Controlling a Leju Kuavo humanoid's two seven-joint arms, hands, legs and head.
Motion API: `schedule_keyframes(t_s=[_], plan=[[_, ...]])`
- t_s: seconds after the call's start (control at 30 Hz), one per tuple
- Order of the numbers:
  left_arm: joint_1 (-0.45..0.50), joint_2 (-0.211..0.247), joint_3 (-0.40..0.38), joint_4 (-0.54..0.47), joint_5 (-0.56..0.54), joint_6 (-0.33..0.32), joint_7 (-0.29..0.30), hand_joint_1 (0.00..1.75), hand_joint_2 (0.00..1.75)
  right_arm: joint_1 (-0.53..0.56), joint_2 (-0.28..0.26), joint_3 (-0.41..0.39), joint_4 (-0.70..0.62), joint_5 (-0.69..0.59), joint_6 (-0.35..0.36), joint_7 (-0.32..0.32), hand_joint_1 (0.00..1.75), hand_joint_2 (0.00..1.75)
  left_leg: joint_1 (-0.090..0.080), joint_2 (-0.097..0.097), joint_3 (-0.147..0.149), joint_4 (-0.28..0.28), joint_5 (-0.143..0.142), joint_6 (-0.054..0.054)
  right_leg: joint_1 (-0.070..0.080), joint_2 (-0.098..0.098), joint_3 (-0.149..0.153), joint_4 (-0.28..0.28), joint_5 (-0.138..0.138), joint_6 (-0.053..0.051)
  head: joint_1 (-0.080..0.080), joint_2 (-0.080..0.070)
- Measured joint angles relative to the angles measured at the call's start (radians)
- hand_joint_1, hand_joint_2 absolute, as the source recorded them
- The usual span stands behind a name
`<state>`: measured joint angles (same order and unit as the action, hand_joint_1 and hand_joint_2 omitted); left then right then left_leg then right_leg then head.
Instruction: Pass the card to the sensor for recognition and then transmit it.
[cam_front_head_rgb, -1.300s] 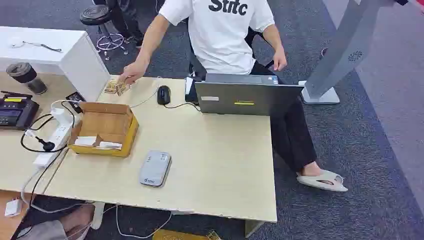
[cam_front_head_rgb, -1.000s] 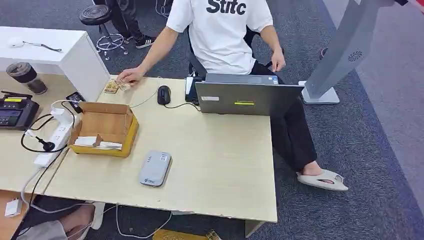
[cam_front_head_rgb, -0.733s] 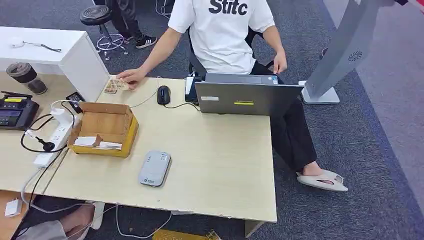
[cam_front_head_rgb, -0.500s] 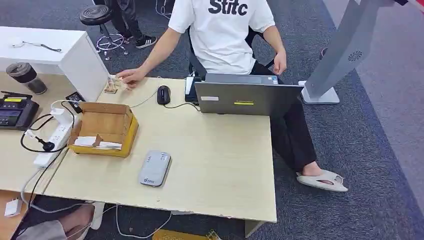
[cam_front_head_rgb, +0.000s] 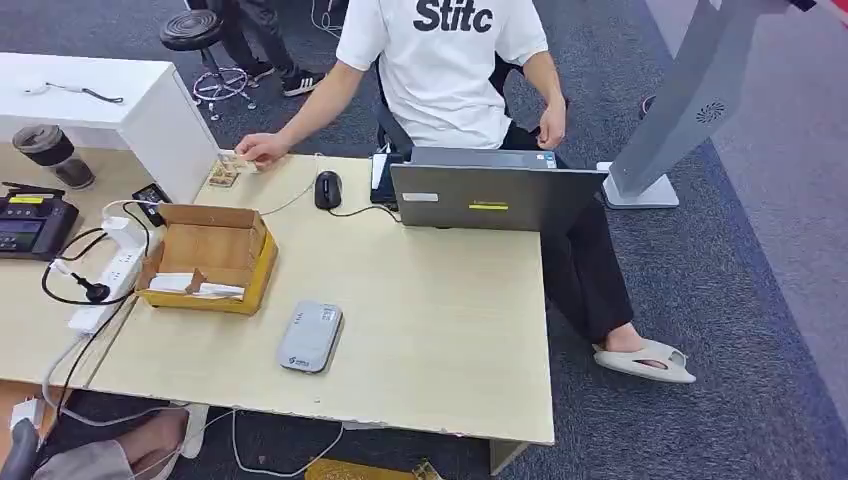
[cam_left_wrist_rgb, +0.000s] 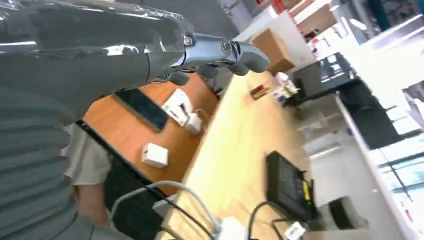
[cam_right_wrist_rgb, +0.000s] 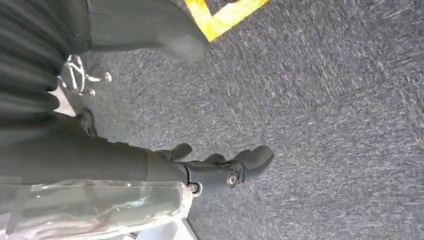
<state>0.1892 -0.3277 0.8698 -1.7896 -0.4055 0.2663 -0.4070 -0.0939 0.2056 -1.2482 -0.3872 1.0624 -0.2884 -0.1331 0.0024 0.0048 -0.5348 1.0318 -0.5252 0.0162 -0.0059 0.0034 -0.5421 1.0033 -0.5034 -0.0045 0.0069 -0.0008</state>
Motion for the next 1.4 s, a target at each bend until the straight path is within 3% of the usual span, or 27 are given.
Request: schedule_keyframes(t_s=[0.13, 0.2, 0.33, 0.47, 0.77, 1.4], plan=[[0.016, -0.002, -0.026, -0.060, -0.004, -0.007, 0.003, 0.00, 1.75, -0.001, -0.005, 0.000, 0.012, 0.003, 0.001, 0.000, 0.00, 1.75, 0.000, 0.000, 0.000, 0.000, 0.000, 0.000, 0.000, 0.000, 0.000, 0.000, 0.000, 0.000, 0.000, 0.000], [0.016, -0.002, -0.027, -0.080, -0.032, -0.047, 0.005, 0.00, 1.75, -0.002, -0.008, 0.000, 0.018, 0.010, 0.005, 0.000, 0.00, 1.75, 0.000, 0.000, 0.000, 0.000, 0.000, 0.000, 0.000, 0.000, 0.000, 0.000, 0.000, 0.000, 0.000, 0.000], [-0.002, -0.001, -0.025, -0.157, -0.142, -0.183, 0.006, 0.00, 1.75, -0.004, -0.014, 0.002, 0.031, 0.046, 0.015, 0.000, 0.00, 1.75, 0.000, 0.000, 0.000, 0.000, 0.000, 0.000, 0.000, 0.000, 0.000, 0.000, 0.000, 0.000, 0.000, 0.000], [-0.087, 0.010, -0.020, -0.194, -0.286, -0.315, 0.028, 0.00, 1.75, -0.005, -0.021, 0.015, 0.044, 0.082, 0.034, -0.001, 0.00, 1.75, 0.000, -0.001, 0.000, 0.000, 0.002, 0.000, 0.000, -0.001, 0.000, 0.000, 0.001, 0.000, 0.000, 0.000], [-0.304, 0.049, -0.057, -0.147, -0.600, -0.255, 0.103, 0.00, 1.75, -0.010, -0.038, 0.055, 0.066, 0.145, 0.043, 0.005, 0.00, 1.75, 0.000, 0.000, 0.000, 0.000, 0.003, 0.000, 0.000, 0.000, 0.000, 0.000, 0.003, -0.001, 0.000, 0.000], [-0.387, 0.066, -0.286, -0.032, -0.790, -0.185, 0.155, 0.00, 1.75, -0.011, -0.057, 0.076, 0.076, 0.177, 0.058, 0.031, 0.00, 1.75, 0.000, 0.000, 0.000, 0.000, 0.003, 0.000, 0.000, 0.000, -0.001, 0.000, 0.003, -0.001, 0.000, 0.000]])
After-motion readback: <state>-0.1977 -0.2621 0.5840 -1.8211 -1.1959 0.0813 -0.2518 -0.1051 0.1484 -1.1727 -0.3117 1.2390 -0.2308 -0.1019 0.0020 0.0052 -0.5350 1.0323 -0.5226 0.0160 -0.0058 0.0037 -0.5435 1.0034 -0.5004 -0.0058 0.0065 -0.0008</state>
